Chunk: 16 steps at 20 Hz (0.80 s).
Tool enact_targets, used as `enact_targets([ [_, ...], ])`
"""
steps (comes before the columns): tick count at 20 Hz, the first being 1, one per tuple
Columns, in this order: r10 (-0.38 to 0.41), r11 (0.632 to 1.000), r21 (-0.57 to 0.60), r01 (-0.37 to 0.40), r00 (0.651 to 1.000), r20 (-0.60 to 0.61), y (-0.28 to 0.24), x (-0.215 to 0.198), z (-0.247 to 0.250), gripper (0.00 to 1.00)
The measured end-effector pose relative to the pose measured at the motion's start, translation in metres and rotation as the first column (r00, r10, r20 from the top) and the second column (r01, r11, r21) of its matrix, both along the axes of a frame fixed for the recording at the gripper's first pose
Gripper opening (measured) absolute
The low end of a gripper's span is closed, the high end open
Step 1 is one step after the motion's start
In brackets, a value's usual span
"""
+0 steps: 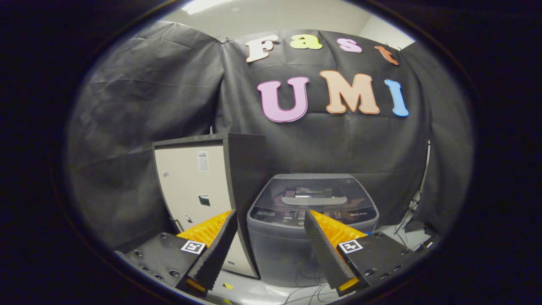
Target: Put the clothes into the washing machine and then close the washing machine lid.
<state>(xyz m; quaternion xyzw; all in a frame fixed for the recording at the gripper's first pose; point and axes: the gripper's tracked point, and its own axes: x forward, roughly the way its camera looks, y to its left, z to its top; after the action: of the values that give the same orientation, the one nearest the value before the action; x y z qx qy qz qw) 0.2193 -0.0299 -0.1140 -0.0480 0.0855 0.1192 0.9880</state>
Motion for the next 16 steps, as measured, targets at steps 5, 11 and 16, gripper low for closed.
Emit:
enact_targets([
  [5,0.032,0.999,-0.025,-0.03,0.998,0.063,-0.026,0.011,0.027,0.98],
  [11,-0.03,0.999,0.027,0.028,0.997,0.073,-0.065,0.02,0.038,0.98],
  [16,-0.061,0.998,0.016,0.059,0.994,0.093,-0.072,0.019,0.044,0.98],
])
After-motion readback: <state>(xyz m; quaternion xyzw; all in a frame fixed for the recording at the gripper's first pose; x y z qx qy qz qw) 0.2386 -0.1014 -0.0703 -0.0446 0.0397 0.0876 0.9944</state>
